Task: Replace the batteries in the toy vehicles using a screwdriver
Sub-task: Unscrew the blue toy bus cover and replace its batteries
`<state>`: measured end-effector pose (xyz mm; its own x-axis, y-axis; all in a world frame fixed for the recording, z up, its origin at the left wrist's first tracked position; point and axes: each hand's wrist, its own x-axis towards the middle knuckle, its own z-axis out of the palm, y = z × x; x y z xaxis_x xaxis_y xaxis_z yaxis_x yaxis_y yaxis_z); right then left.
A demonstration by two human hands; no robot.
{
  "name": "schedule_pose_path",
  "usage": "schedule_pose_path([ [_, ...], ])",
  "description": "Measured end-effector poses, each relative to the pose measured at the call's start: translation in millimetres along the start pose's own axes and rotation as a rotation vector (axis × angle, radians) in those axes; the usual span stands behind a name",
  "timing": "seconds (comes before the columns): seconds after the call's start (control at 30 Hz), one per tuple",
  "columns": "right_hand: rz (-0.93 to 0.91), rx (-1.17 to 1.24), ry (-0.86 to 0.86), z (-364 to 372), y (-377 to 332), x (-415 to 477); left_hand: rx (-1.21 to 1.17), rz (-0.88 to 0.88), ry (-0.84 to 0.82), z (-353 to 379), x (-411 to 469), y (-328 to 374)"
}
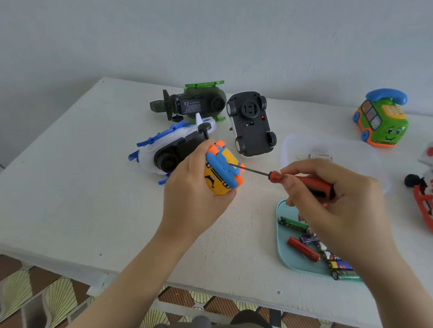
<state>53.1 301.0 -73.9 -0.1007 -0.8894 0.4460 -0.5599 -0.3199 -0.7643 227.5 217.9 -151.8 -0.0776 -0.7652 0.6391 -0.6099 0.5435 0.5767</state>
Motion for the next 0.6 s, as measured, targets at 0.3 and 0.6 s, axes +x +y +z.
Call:
schedule_pose_path([
  [0.3, 0.008, -0.07, -0.076, 4, 7, -5, 0.105, 0.166, -0.098, -12, 7, -16],
  [0.6, 0.07, -0.203, -0.138, 19, 3, -23, 0.254, 0.155, -0.077, -9, 12, 1],
])
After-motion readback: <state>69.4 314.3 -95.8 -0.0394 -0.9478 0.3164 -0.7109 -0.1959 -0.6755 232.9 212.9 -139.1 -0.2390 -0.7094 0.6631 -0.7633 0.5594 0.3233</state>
